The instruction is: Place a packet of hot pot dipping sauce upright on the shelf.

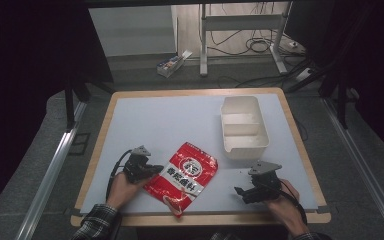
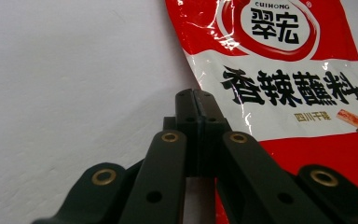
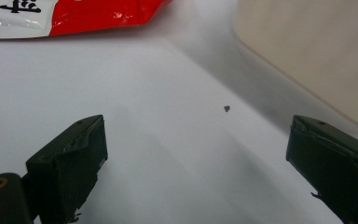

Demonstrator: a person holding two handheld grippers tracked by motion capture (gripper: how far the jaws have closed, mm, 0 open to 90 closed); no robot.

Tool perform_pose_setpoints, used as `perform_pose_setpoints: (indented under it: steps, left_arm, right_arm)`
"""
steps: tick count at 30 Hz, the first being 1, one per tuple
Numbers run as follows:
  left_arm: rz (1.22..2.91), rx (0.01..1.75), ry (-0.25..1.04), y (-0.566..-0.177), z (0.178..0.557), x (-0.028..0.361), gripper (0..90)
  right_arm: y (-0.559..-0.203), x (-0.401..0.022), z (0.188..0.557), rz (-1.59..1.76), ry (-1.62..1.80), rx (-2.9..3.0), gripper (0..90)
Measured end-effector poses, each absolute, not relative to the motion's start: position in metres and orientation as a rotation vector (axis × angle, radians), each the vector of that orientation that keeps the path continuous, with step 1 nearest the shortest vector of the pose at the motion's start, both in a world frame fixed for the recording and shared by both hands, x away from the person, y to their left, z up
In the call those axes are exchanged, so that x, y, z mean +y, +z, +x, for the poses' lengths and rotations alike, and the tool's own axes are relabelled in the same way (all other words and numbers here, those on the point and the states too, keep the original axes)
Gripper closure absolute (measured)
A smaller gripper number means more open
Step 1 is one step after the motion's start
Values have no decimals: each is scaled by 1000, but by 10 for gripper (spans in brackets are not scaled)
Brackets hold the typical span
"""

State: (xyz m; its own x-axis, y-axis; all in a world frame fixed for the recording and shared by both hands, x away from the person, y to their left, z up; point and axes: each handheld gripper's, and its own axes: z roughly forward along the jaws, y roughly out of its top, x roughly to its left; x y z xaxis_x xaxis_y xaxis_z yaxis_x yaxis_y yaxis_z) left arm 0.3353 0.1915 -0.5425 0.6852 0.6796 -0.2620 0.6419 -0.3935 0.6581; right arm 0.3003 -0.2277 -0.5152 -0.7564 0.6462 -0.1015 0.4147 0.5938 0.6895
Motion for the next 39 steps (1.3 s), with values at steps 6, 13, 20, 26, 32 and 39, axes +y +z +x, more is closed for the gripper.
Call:
perform_pose_setpoints:
  steps: [6,13,20,26,32,39]
  left_arm:
    - [2140,966,44,-543,336,183,900]
    - [2147,930,2,-543,336,175,900]
    - [2156,907,-14,-542,334,170,900]
    - [2121,942,87,-537,332,179,882]
    - [2110,920,185,-533,326,181,686]
    - [2118,878,318,-530,319,181,376]
  right_arm:
    - [-516,-227,301,846,939,2489,48]
    - [-516,-227,300,835,929,2500,47]
    - [-517,-227,300,831,921,2506,47]
    - [-517,-227,300,827,918,2514,47]
    - [-518,-226,300,824,921,2527,46]
    - [-518,-224,299,821,935,2548,46]
